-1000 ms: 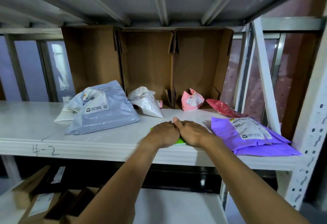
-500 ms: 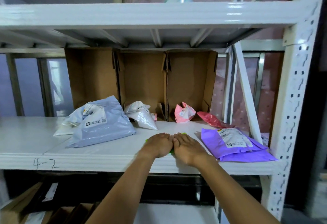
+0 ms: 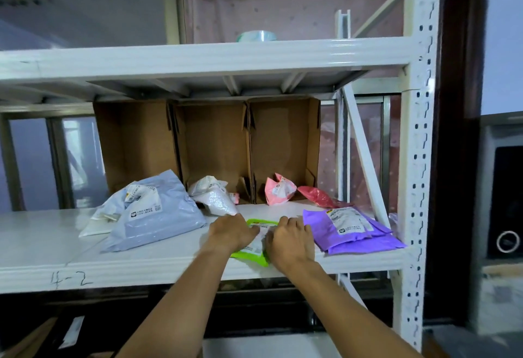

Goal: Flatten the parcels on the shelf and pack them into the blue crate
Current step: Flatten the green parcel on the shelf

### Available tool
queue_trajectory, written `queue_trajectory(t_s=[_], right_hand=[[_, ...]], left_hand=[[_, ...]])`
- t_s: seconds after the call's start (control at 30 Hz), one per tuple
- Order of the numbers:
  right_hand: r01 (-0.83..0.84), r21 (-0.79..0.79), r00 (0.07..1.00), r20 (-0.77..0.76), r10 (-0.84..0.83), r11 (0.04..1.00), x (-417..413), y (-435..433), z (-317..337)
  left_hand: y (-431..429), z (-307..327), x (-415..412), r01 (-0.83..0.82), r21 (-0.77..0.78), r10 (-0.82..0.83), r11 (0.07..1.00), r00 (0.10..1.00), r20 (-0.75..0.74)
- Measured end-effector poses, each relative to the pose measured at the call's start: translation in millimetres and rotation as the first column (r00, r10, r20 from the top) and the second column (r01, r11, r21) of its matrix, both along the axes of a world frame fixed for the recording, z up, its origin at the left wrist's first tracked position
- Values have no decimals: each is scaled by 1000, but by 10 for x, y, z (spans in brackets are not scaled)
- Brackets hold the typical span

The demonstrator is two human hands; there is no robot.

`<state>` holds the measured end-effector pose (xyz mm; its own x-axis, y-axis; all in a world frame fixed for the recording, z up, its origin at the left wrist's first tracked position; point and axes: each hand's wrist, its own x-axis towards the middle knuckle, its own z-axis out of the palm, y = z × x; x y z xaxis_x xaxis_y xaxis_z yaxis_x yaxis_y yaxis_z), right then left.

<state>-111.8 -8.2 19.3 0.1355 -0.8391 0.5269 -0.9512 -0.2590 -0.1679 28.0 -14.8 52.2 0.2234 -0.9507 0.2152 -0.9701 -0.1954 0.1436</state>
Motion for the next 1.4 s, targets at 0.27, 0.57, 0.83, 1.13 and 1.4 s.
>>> queue_trajectory(t_s=[0.27,0.57,0.83,1.13,1.4], right_hand=[[-213,322,958,253,133,923,-148,143,303],[-368,294,899,353,258,882,-319,222,333],[-189,-7,911,372,178,982,-772,72,459],[-49,-1,946,322,47,999,-1507,-211,316],[-57,4,998,-39,58,998,-1578,-370,293]], left_hand=[[4,121,93,9,-2,-9,1000,812,-584],[-102,178,1,-82,-248,-205,965,350,-914],[-136,186,-704,56,-303,-307,951,99,-947],[-265,54,-1387,204,-298,-341,933,227,-912],[-423,-309,-1437,446,-219,-497,868,790,-360]])
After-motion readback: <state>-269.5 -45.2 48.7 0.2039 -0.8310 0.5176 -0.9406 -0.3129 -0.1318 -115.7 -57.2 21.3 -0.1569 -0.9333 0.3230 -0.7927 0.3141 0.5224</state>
